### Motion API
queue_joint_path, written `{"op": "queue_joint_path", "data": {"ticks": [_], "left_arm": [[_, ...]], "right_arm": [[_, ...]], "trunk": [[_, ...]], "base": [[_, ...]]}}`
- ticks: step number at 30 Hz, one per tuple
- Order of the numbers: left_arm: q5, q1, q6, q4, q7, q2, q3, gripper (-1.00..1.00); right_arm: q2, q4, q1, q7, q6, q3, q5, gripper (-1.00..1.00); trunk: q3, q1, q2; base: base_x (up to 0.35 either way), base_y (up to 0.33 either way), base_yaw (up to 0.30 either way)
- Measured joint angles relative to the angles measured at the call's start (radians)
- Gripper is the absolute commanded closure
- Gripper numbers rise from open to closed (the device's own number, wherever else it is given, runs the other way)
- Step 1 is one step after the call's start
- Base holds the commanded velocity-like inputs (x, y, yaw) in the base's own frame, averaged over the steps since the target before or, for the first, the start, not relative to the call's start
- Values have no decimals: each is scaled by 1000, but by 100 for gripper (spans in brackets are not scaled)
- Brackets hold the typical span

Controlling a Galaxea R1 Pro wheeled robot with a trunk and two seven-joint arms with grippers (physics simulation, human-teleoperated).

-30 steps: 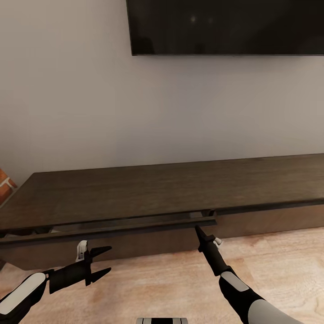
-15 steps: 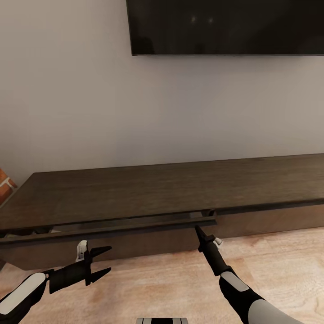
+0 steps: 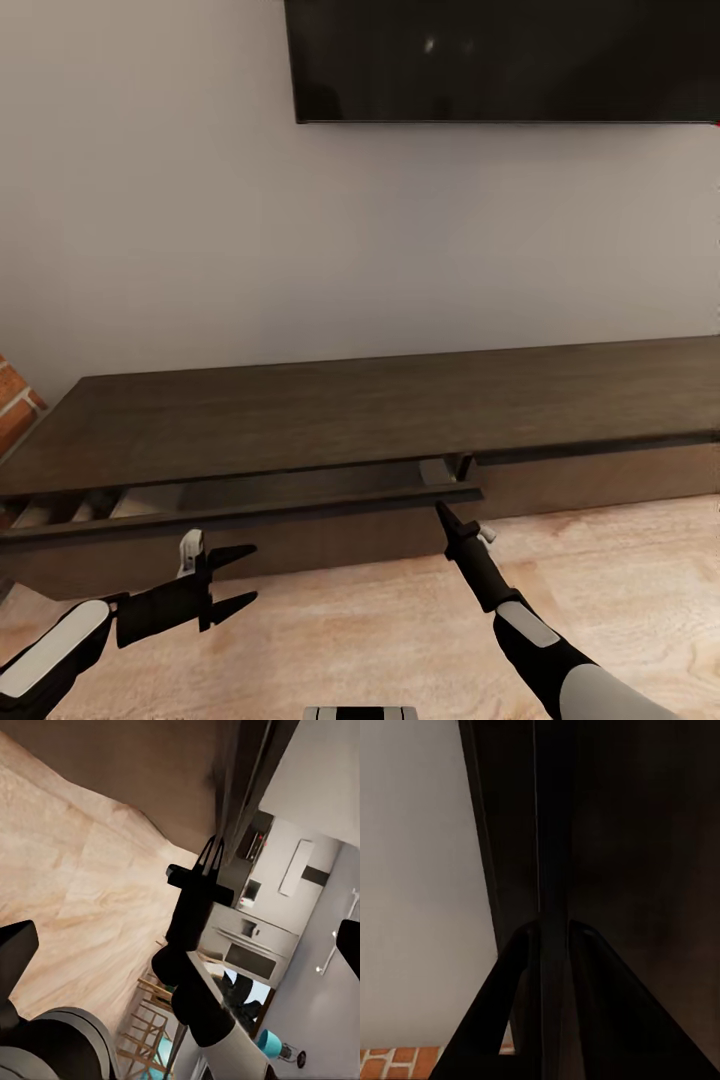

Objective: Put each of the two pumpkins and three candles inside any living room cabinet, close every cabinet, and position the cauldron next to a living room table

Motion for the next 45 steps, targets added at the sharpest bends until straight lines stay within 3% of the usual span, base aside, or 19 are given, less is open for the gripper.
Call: {"op": "queue_joint_path", "data": {"ticks": [19, 45], "left_arm": [[0, 0, 0, -52, 0, 0, 0, -100], [0, 0, 0, -53, 0, 0, 0, -100]], "right_arm": [[0, 5, 0, -1, -1, -30, -13, 100], [0, 12, -1, 5, 1, -41, -19, 100]], "trunk": [[0, 0, 0], [0, 0, 0]], "base": [[-274, 0, 0], [-99, 0, 0]]}}
